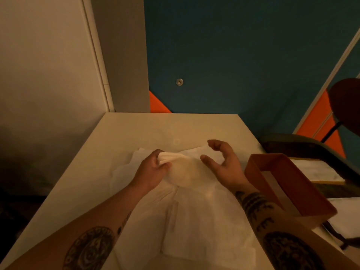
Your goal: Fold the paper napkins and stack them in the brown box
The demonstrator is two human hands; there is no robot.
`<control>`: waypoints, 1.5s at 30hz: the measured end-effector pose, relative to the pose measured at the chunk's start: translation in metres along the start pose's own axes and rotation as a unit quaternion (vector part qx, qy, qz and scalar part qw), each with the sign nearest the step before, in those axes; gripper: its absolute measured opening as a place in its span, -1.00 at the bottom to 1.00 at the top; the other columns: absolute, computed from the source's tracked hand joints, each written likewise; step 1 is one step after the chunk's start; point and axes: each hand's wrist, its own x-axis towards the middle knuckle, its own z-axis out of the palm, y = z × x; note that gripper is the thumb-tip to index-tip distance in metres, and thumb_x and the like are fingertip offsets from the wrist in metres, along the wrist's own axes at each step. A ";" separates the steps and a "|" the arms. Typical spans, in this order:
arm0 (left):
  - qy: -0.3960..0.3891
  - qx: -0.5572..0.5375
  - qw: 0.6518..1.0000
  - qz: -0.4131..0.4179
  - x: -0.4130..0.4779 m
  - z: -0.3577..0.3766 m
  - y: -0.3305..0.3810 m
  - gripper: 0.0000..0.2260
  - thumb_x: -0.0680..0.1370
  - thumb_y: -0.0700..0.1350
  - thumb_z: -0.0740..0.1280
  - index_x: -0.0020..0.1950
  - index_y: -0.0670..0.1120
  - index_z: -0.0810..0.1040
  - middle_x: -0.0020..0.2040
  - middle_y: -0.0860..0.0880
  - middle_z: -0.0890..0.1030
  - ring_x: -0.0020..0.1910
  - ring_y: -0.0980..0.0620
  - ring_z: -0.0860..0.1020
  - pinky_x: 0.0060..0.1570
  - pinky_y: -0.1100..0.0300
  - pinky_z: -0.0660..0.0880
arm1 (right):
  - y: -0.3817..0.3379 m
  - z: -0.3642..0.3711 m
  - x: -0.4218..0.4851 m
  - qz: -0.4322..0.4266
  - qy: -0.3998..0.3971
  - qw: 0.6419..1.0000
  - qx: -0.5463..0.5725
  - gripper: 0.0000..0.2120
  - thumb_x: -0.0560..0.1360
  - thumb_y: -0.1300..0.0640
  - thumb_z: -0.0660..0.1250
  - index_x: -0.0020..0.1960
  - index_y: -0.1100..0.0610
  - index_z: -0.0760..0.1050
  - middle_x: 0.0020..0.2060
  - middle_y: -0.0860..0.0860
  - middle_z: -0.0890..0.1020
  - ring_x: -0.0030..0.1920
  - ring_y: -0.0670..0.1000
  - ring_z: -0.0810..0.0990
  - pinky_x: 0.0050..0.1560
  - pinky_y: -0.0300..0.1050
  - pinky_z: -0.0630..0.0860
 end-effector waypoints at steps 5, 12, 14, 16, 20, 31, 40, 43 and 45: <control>-0.020 0.051 0.996 0.064 0.011 -0.003 0.036 -0.81 0.54 -0.16 0.44 0.00 0.10 0.51 -0.14 0.15 0.61 -0.14 0.16 0.56 -0.18 0.34 0.44 | -0.035 0.000 0.016 -0.042 -0.126 0.954 -0.270 -0.56 0.56 -0.14 0.36 0.41 -0.13 0.44 0.31 -0.11 0.55 0.33 0.00 0.47 0.42 0.00 0.32; 0.042 -0.227 0.973 -0.016 0.019 0.014 0.082 -0.56 0.51 -0.20 0.50 0.29 0.14 0.48 0.18 0.02 0.65 0.09 0.03 0.66 0.05 0.04 0.64 | -0.037 -0.022 0.018 0.113 -0.062 0.991 -0.032 -0.91 0.56 -0.05 0.40 0.04 -0.08 0.59 -0.11 -0.09 0.67 -0.13 -0.06 0.63 -0.12 -0.10 0.55; 0.014 -0.298 0.952 -0.065 0.019 0.028 0.090 -0.51 0.53 -0.21 0.48 0.39 0.07 0.42 0.21 -0.04 0.66 0.13 -0.05 0.66 0.05 -0.05 0.65 | -0.036 -0.033 0.017 0.147 -0.051 0.987 0.025 -0.96 0.55 -0.04 0.42 -0.04 -0.12 0.56 -0.13 -0.12 0.65 -0.14 -0.06 0.63 -0.19 -0.12 0.53; -0.011 -0.291 0.954 -0.072 0.019 0.045 0.098 -0.59 0.54 -0.22 0.46 0.35 0.01 0.47 0.18 -0.07 0.69 0.11 -0.08 0.68 -0.02 -0.04 0.66 | -0.033 -0.042 0.015 0.172 -0.049 0.982 0.055 -0.91 0.53 -0.05 0.43 -0.08 -0.14 0.52 -0.15 -0.14 0.64 -0.15 -0.08 0.62 -0.31 -0.17 0.49; 0.000 -0.222 0.973 -0.063 0.023 0.088 0.124 -0.70 0.52 -0.15 0.49 0.21 0.08 0.57 0.09 0.02 0.72 0.06 -0.03 0.69 -0.01 -0.07 0.67 | -0.023 -0.075 0.006 0.184 -0.026 0.980 0.066 -0.80 0.54 -0.09 0.41 0.13 -0.13 0.51 -0.10 -0.16 0.62 -0.12 -0.09 0.60 -0.24 -0.15 0.50; -0.001 -0.186 0.980 -0.069 0.015 0.204 0.176 -0.69 0.54 -0.11 0.48 0.25 0.06 0.51 0.14 0.02 0.69 0.01 0.02 0.68 -0.10 0.03 0.69 | 0.025 -0.185 -0.016 0.232 0.054 0.971 0.031 -0.80 0.55 -0.05 0.41 0.13 -0.04 0.51 -0.04 -0.06 0.63 -0.10 -0.04 0.57 -0.13 -0.07 0.50; -0.089 -0.046 0.985 -0.139 -0.004 0.249 0.146 -0.38 0.55 -0.15 0.41 0.58 0.03 0.29 0.51 -0.04 0.42 0.33 -0.09 0.51 0.24 -0.01 0.55 | 0.079 -0.186 -0.029 0.293 0.032 0.952 -0.079 -0.70 0.57 0.09 0.38 0.27 0.16 0.53 0.18 0.10 0.63 0.21 0.15 0.58 0.25 0.09 0.53; -0.089 -0.046 0.986 -0.135 -0.007 0.252 0.144 -0.46 0.57 -0.18 0.36 0.55 0.04 0.34 0.44 -0.01 0.51 0.26 -0.07 0.55 0.22 -0.07 0.58 | 0.090 -0.175 -0.027 0.295 0.008 0.948 -0.121 -0.71 0.56 0.11 0.37 0.26 0.15 0.52 0.19 0.11 0.62 0.22 0.15 0.57 0.24 0.03 0.53; -0.090 -0.045 0.986 -0.135 -0.007 0.253 0.142 -0.43 0.60 -0.17 0.34 0.59 0.04 0.29 0.50 -0.02 0.46 0.36 -0.08 0.50 0.30 -0.09 0.53 | 0.095 -0.169 -0.026 0.313 -0.005 0.942 -0.120 -0.70 0.57 0.12 0.36 0.29 0.14 0.50 0.21 0.11 0.60 0.22 0.14 0.56 0.16 -0.05 0.50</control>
